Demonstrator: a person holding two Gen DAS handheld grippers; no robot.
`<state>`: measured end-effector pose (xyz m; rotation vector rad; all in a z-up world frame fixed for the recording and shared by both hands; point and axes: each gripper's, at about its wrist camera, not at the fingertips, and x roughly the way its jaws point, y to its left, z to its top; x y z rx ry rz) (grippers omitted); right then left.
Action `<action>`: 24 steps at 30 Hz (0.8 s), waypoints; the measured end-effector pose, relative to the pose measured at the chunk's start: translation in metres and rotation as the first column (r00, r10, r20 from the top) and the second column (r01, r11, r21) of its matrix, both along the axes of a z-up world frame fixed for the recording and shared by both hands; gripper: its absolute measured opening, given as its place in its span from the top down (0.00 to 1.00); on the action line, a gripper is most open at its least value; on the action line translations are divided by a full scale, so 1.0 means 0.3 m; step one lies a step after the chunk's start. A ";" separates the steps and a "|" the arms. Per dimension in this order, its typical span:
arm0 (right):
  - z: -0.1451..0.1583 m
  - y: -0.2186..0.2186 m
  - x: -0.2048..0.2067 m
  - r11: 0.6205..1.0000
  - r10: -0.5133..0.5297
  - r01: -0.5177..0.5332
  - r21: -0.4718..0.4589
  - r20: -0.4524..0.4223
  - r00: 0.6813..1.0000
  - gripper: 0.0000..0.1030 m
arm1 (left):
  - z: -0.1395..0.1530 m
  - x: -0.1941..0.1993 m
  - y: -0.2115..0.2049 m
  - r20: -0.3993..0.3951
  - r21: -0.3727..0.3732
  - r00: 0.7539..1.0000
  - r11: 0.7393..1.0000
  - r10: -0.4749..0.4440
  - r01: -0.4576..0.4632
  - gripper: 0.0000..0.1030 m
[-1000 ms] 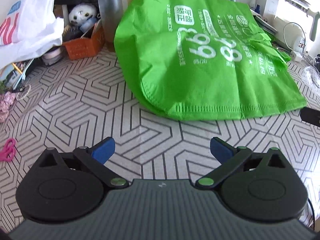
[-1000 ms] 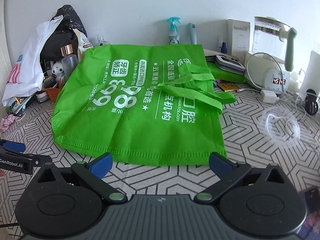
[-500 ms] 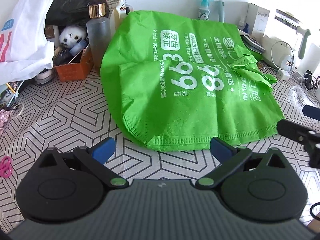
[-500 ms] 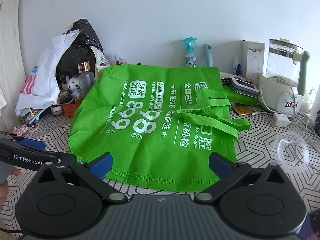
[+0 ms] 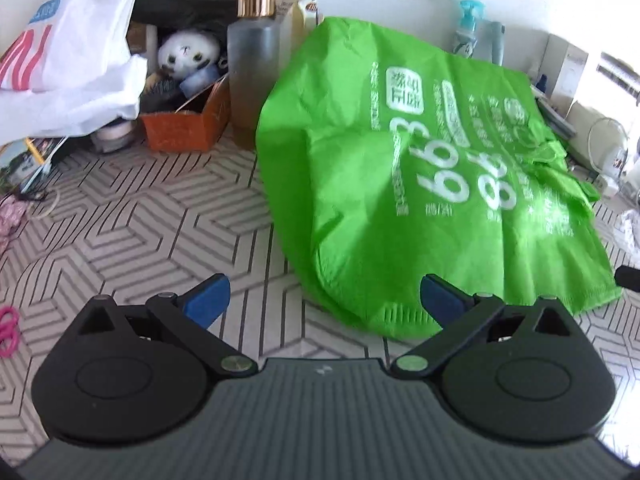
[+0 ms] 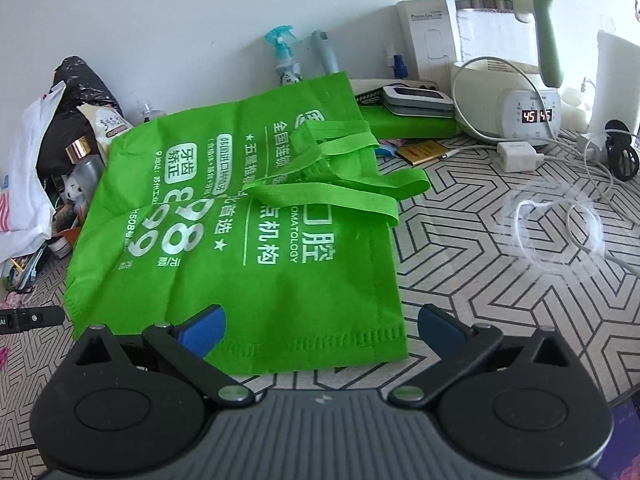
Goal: Fold shopping bag
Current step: 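Move both grippers toward the green shopping bag lying on the table, then close both grippers on the bag's bottom edge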
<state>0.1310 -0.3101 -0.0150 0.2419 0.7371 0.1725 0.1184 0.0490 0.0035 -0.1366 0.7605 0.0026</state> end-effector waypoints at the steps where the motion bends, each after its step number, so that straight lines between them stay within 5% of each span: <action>1: -0.009 -0.010 0.005 1.000 -0.011 0.011 0.012 -0.002 1.000 0.00 | -0.004 0.012 0.008 -0.003 -0.020 1.000 1.000 0.002 -0.002 0.00; 15: -0.103 -0.047 0.065 0.989 -0.007 0.008 0.147 -0.005 1.000 0.05 | -0.094 0.121 0.060 -0.040 -0.098 0.998 0.994 0.043 -0.046 0.01; 16: -0.105 -0.047 0.067 0.986 -0.004 0.003 0.164 0.003 1.000 0.14 | -0.100 0.128 0.063 -0.040 -0.107 0.998 0.993 0.038 -0.042 0.03; 17: -0.108 -0.046 0.068 0.983 0.000 -0.002 0.181 0.010 1.000 0.22 | -0.109 0.138 0.070 -0.051 -0.126 0.998 0.991 0.040 -0.046 0.17; 18: -0.110 -0.051 0.066 0.980 -0.004 0.001 0.199 0.018 1.000 0.41 | -0.114 0.143 0.078 -0.060 -0.145 0.997 0.988 0.042 -0.051 0.38; 20: -0.111 -0.068 0.058 0.972 -0.023 0.015 0.233 0.033 0.999 0.59 | -0.107 0.146 0.089 -0.049 -0.177 0.998 0.983 0.045 -0.053 0.56; 24: -0.074 -0.100 0.031 0.963 -0.040 0.011 0.270 0.104 0.994 0.92 | -0.078 0.142 0.095 -0.018 -0.172 0.999 0.984 0.039 -0.041 0.79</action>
